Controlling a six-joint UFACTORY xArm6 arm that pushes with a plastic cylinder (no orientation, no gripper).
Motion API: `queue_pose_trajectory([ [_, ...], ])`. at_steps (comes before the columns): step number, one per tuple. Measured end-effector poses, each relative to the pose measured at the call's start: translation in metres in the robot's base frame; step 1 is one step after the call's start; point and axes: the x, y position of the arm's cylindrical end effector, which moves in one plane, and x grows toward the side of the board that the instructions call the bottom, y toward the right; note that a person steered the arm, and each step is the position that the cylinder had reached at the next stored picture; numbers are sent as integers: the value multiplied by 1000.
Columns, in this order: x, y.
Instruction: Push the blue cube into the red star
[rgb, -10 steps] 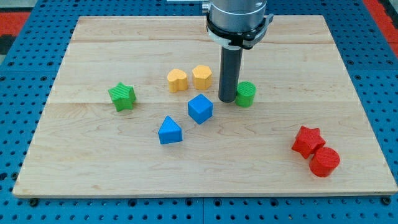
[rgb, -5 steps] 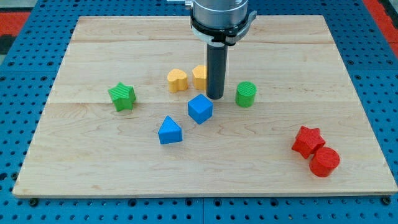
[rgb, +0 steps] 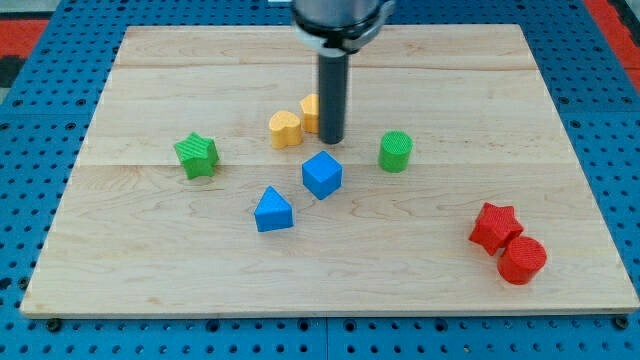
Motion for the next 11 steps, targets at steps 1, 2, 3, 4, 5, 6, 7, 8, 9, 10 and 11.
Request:
queue_pose_trajectory([
  [1,26,-41],
  [2,58,-16],
  [3,76,73],
  [4,92,91],
  [5,69,34],
  [6,26,56],
  [7,32,114],
  [8,60,114],
  [9,72,136],
  [10,81,119],
  [11,80,95],
])
